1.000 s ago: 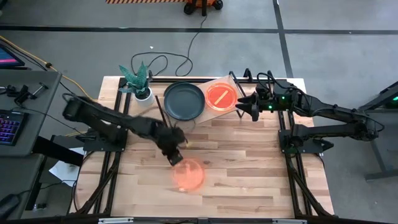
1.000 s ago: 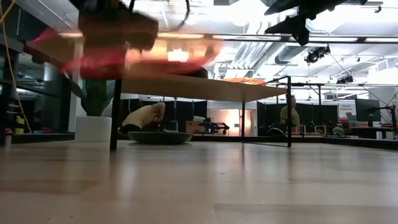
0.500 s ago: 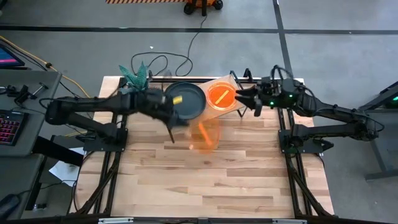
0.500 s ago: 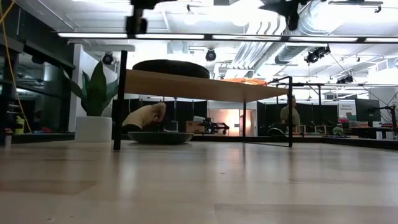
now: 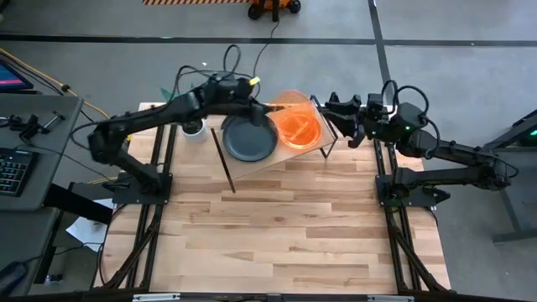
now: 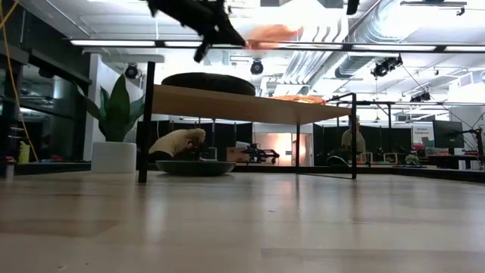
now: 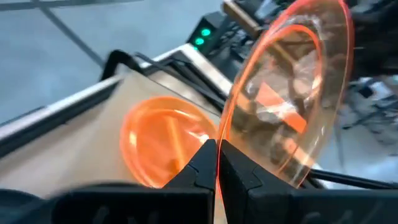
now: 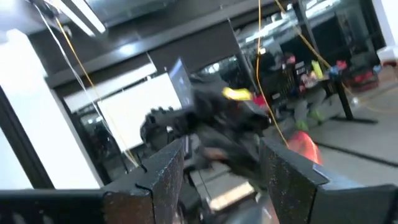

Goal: Place and stack plates onto a shelf
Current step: Stack the orange plate on top of the orange plate on the shelf

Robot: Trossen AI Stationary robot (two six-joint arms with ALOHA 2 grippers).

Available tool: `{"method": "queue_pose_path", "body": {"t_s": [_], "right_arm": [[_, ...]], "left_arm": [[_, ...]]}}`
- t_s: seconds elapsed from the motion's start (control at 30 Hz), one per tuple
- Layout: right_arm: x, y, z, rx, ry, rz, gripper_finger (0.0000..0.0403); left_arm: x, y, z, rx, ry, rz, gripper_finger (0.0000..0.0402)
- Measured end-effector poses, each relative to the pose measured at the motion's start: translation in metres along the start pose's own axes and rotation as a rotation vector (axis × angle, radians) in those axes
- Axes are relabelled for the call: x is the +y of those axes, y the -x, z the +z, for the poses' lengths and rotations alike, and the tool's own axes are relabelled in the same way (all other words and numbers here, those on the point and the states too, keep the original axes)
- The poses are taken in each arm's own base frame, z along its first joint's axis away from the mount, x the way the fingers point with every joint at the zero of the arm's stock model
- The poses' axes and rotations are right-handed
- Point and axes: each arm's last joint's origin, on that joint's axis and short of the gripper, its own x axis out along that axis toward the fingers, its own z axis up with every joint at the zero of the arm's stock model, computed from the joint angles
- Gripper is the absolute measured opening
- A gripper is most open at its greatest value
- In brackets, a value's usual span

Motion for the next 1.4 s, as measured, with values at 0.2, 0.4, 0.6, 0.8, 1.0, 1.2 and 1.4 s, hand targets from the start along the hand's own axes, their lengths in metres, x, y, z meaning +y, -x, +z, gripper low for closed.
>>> {"method": "queue_pose_path", "body": {"t_s": [0.2,0.4,0.6,0.8,1.0,1.2,1.4], "right_arm": [[0.002,0.000,0.004,-0.038,0.002,0.016,0.0193],[0.001,0.000,0.003,-0.036,0.002,0.015,0.0193],[0.001,0.000,0.002,-0.022,0.001,0.010,0.0193],[0.000,0.000,0.000,-0.001,0.000,0.000,0.0193],[-0.001,0.000,-0.002,0.017,-0.001,-0.009,0.0193],[-0.001,0.000,-0.002,0.022,-0.002,-0.011,0.0193],[-0.001,0.000,-0.002,0.022,-0.002,-0.011,0.0193]], "left_arm": [[0.017,-0.047,0.001,0.042,-0.037,0.078,0.0000],[0.018,-0.075,-0.004,0.073,-0.076,0.093,0.0000],[0.020,-0.084,-0.011,0.096,-0.087,0.135,0.0000],[0.022,-0.083,-0.013,0.109,-0.086,0.172,0.0000],[0.023,-0.083,-0.016,0.139,-0.122,0.180,0.0000],[0.020,-0.083,-0.019,0.155,-0.137,0.178,0.0004],[0.020,-0.083,-0.019,0.152,-0.150,0.184,0.0016]]}}
